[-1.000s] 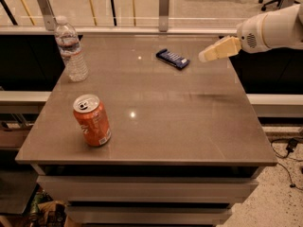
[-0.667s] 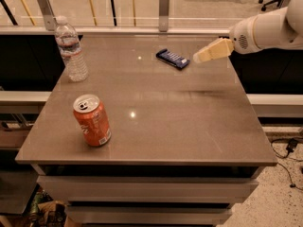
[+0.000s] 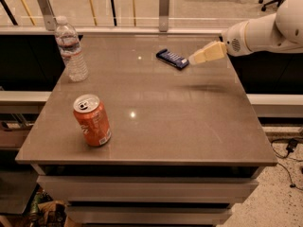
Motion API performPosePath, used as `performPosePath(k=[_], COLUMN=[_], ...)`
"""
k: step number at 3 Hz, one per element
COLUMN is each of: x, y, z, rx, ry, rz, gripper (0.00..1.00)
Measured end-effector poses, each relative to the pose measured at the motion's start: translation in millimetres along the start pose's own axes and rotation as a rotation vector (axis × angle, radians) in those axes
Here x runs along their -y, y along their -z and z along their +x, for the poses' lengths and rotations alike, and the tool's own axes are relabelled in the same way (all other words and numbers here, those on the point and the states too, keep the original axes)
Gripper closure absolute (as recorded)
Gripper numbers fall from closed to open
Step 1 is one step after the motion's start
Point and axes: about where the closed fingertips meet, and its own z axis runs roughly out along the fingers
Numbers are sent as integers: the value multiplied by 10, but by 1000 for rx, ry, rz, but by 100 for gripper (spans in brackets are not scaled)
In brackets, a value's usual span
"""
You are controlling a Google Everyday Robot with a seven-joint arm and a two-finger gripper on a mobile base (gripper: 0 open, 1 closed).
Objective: Move rxbar blueberry near water bottle
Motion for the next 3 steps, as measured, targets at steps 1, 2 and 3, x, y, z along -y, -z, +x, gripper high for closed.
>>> performPosePath(k=[1,2,3], x=[43,32,-34], y=[-148,-325,-490], z=[12,3,-18], rx=[26,36,5], ry=[-4,0,24], rz=[-23,-39,-31], gripper=[0,0,0])
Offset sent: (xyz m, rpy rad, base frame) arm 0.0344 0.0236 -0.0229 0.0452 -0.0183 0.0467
